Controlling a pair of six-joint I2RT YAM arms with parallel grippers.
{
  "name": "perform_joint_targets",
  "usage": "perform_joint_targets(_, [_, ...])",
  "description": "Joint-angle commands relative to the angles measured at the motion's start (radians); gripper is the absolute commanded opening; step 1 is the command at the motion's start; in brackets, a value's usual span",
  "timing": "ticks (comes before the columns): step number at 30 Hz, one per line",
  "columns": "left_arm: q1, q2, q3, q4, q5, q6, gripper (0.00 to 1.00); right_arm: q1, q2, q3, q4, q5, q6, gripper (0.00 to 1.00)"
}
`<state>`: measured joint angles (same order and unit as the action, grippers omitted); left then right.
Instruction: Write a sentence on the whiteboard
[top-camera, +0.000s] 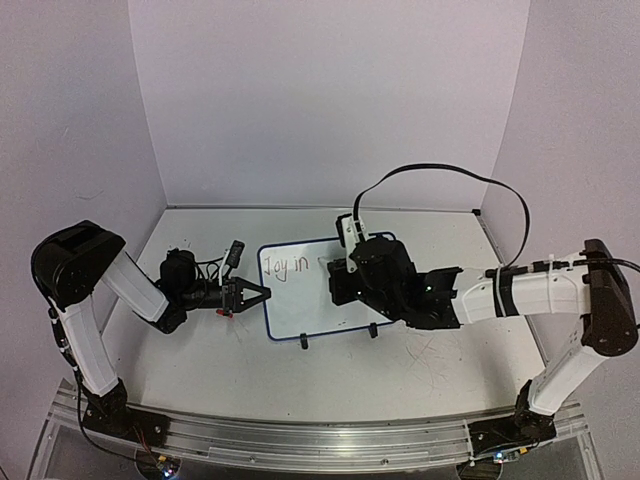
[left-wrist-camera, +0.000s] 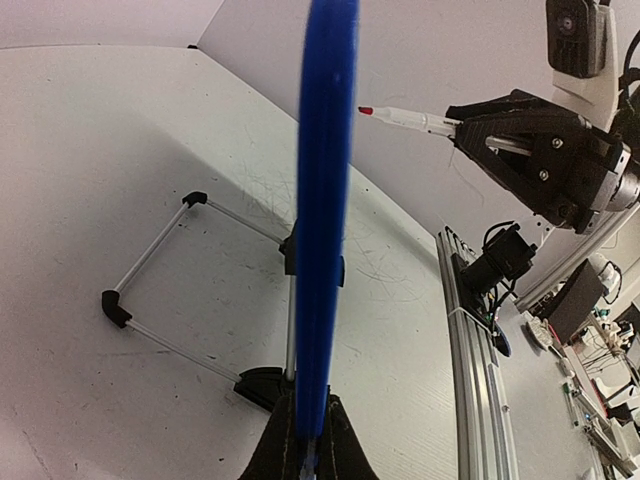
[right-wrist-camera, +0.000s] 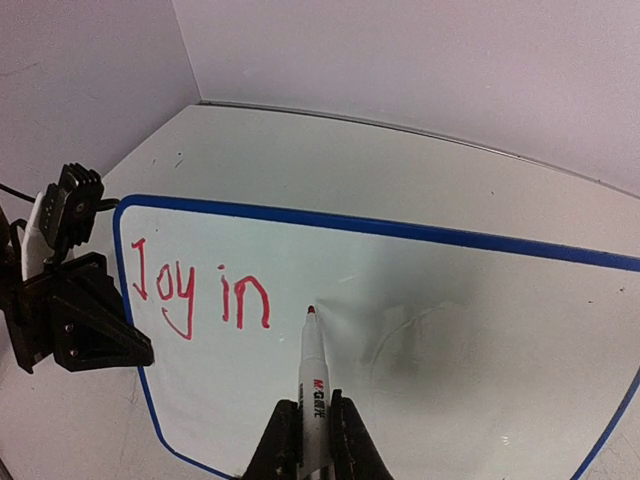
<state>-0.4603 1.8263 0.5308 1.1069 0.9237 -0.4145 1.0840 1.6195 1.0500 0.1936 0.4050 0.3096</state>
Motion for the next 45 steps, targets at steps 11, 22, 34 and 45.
perform_joint_targets(11, [0.011, -0.027, -0.001, -0.032, -0.031, 0.008, 0.0, -0.012, 0.05, 0.066, 0.029, -0.008, 0.012, 0.0])
perform_joint_targets(22, [0.011, -0.028, 0.0, -0.034, -0.028, 0.01, 0.0, -0.018, 0.057, 0.06, 0.027, 0.002, 0.033, 0.0])
perform_joint_targets(34, [0.01, -0.026, 0.0, -0.036, -0.029, 0.011, 0.0, -0.022, 0.006, 0.016, 0.008, 0.076, 0.068, 0.0])
perform_joint_targets(45, [0.011, -0.027, 0.0, -0.036, -0.028, 0.013, 0.0, -0.022, -0.001, 0.008, 0.018, 0.088, 0.067, 0.0])
